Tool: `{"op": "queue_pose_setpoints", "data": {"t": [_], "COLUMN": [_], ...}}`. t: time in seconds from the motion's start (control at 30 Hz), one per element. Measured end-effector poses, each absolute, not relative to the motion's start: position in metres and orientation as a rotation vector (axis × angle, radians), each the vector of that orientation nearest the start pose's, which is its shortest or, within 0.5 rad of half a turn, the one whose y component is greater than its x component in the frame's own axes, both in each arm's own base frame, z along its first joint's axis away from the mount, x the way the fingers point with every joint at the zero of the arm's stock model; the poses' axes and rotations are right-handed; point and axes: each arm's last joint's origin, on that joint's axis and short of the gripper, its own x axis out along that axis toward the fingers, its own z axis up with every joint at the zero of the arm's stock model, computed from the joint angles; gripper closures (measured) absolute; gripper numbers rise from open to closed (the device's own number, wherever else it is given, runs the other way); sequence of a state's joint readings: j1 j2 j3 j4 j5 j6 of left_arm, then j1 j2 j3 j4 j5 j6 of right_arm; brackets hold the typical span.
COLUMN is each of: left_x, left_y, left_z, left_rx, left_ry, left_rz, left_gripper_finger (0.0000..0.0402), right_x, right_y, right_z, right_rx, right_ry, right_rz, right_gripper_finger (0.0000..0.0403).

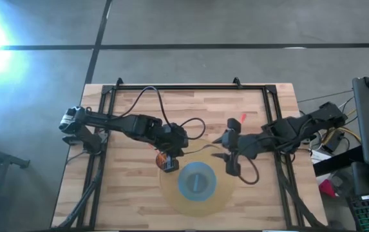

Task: Pick & Place Utensil
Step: Put the fork into the bowl

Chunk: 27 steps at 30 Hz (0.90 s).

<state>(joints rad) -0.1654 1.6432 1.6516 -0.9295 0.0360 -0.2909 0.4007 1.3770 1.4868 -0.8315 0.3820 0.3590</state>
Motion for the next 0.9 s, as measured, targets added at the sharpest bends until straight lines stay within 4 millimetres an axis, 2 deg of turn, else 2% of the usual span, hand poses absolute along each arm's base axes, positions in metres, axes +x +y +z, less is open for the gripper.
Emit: {"op": "queue_pose_setpoints", "data": {"t": [0.13, 0.3, 0.57, 0.9], "left_x": [0.337, 0.337, 0.337, 0.337], "left_y": [-0.057, -0.057, -0.057, -0.057], "left_z": [0.352, 0.352, 0.352, 0.351], "left_rx": [-0.210, -0.210, -0.209, -0.202], "left_ry": [0.939, 0.940, 0.940, 0.937], "left_rz": [-0.052, -0.051, -0.049, -0.031], "left_gripper_finger": [0.0401, 0.0401, 0.0401, 0.0401], "right_x": [0.269, 0.273, 0.267, 0.263], "right_y": [0.102, 0.103, 0.099, 0.091], "right_z": [0.379, 0.379, 0.387, 0.378], "right_rx": [0.046, 0.001, -0.004, 0.009], "right_ry": [0.687, 0.678, 0.651, 0.735], "right_rz": [-0.106, -0.135, -0.156, -0.250], "right_gripper_finger": [0.0197, 0.0197, 0.0197, 0.0197]}}
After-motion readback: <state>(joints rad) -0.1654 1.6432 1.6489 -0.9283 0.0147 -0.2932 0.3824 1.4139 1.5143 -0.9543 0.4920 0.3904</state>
